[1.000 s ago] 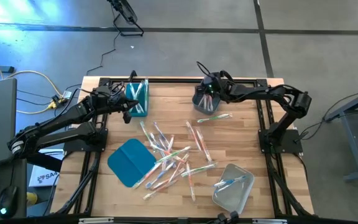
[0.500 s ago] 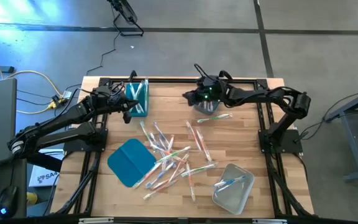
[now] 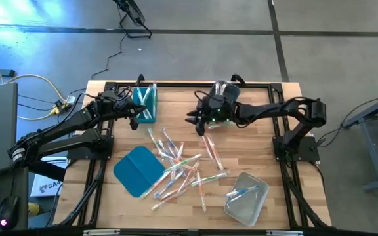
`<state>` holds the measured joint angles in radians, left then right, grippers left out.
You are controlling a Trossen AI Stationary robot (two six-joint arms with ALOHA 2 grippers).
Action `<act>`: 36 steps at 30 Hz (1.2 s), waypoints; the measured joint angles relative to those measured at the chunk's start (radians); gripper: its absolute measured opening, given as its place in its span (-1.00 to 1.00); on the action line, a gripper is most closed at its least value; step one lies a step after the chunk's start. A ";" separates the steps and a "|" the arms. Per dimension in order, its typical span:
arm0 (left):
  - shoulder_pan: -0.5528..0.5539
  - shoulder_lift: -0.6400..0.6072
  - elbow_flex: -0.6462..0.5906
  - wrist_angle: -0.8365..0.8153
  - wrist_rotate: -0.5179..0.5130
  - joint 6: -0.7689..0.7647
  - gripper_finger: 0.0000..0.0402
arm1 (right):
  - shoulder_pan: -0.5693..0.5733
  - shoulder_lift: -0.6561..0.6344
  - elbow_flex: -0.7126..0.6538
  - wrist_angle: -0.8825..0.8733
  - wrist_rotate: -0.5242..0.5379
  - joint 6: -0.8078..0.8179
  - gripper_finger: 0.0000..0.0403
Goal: Pick & Place Toothbrushes
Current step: Put the green toothbrush into the blue bin
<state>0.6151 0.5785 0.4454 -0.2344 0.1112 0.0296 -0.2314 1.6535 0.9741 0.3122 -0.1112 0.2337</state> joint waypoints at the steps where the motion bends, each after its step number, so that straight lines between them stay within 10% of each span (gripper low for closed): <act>1: 0.000 0.000 0.000 0.000 0.000 0.000 -0.99 | 0.008 0.000 0.000 0.000 0.000 0.001 -0.34; 12: 0.000 0.000 0.000 0.000 0.000 0.000 -0.99 | 0.043 -0.002 0.000 -0.035 0.106 -0.022 -0.34; 36: 0.000 0.000 0.000 0.000 0.000 0.019 -0.99 | 0.048 -0.221 0.000 -0.998 0.270 -0.049 -0.34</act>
<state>0.6151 0.5781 0.4454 -0.2344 0.1112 0.0484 -0.1837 1.4326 0.9743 -0.6856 0.1591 0.1845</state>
